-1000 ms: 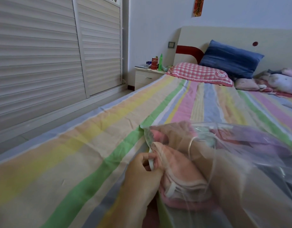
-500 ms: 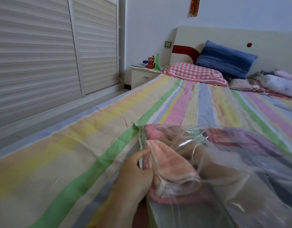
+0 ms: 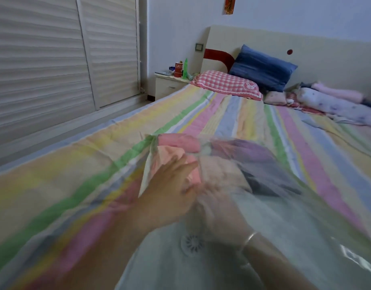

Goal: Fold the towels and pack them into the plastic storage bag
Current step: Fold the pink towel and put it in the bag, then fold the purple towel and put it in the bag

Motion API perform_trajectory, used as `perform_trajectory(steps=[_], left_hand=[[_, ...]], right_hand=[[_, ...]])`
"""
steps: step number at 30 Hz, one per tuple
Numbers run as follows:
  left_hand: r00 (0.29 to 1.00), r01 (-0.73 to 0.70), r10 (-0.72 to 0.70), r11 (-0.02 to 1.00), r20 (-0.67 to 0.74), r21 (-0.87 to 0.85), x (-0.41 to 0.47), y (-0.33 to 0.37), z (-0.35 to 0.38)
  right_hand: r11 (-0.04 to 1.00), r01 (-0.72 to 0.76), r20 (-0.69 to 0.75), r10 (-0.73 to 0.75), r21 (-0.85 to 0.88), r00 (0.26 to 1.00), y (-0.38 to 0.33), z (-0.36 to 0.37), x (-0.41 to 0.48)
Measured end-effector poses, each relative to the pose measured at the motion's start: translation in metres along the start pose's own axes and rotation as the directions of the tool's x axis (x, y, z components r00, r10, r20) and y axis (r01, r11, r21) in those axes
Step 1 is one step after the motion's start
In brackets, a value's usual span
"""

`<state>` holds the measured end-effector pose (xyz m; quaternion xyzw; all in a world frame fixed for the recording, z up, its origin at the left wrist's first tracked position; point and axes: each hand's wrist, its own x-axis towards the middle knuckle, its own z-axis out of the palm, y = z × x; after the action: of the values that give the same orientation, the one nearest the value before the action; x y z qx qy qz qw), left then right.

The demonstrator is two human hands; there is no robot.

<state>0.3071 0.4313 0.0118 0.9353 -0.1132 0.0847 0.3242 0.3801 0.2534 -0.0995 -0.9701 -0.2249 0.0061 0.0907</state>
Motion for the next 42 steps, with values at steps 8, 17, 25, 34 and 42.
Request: perform_trajectory(steps=[8,17,25,34,42], left_hand=[[0.891,-0.011,-0.082,0.979,0.447,0.202,-0.143,0.09,0.054],[0.894,0.133,-0.342,0.819,0.289,0.558,-0.208,0.101,0.114],[0.93,-0.354,0.357,0.934,0.082,-0.045,-0.232,0.281,0.179],[0.778,-0.564,0.543,0.825,0.315,-0.03,-0.26,0.326,0.24],[0.713,-0.68,0.629,0.728,0.309,0.087,-0.268,0.324,0.241]], right_hand=[[0.987,0.117,-0.05,-0.123,-0.107,0.991,-0.014,-0.015,-0.197],[0.952,0.253,-0.025,-0.253,0.175,0.967,0.02,-0.092,-0.393],[0.988,-0.112,-0.349,0.143,0.107,0.926,0.1,-0.12,-0.502],[0.987,-0.158,-0.237,0.156,0.013,0.959,0.138,-0.112,-0.582],[0.993,-0.116,-0.3,0.1,-0.034,0.949,0.142,-0.105,-0.598]])
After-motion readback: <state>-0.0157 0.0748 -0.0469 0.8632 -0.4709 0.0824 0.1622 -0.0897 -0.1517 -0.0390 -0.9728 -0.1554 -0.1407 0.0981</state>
